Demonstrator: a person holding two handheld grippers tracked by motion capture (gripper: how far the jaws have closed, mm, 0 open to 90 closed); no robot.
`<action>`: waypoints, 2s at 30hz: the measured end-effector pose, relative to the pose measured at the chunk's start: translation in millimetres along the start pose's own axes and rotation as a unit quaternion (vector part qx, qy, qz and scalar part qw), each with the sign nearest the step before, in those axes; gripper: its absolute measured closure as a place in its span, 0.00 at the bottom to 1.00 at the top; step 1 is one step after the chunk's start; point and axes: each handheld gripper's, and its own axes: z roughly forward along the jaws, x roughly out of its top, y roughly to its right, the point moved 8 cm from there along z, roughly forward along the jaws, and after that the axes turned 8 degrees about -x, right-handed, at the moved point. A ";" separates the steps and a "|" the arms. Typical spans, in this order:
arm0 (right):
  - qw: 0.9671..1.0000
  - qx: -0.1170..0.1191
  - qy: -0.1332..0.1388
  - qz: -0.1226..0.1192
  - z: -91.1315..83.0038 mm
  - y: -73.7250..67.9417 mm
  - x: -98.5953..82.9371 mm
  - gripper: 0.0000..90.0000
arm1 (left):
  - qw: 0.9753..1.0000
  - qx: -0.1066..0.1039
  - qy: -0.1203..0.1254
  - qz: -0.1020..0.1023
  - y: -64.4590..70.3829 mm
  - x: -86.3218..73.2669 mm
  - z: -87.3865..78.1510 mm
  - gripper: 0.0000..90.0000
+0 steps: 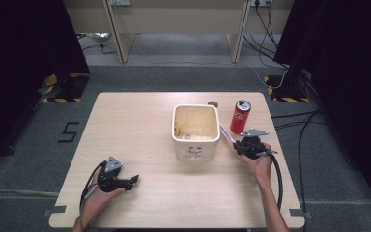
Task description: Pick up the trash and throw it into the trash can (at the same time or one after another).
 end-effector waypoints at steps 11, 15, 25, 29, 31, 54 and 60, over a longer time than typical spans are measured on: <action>0.999 0.003 0.030 -0.015 -42.4 6.2 15.6 0.88 | 1.000 0.000 0.000 0.000 0.0 0.0 0.1 0.15; 0.999 0.002 0.032 -0.019 -52.5 8.3 16.7 0.88 | 1.000 0.000 0.000 0.000 0.0 0.0 0.0 0.15; 0.999 0.005 0.043 -0.027 -80.4 15.6 26.7 0.88 | 1.000 0.000 0.000 0.000 0.0 0.0 0.1 0.15; 0.998 0.008 0.050 -0.026 -90.0 16.9 29.9 0.88 | 1.000 0.000 0.000 0.001 -0.2 0.0 0.0 0.15; 0.998 0.006 0.055 -0.031 -99.8 18.3 34.3 0.88 | 1.000 0.000 0.000 0.000 0.0 0.1 0.1 0.15; 0.993 0.059 0.065 -0.081 -144.6 -10.2 49.1 0.88 | 1.000 0.000 0.001 0.000 0.0 0.1 0.1 0.15; 0.990 0.078 0.055 -0.100 -143.7 -25.5 48.7 0.88 | 1.000 0.000 0.000 0.000 0.0 0.1 0.0 0.15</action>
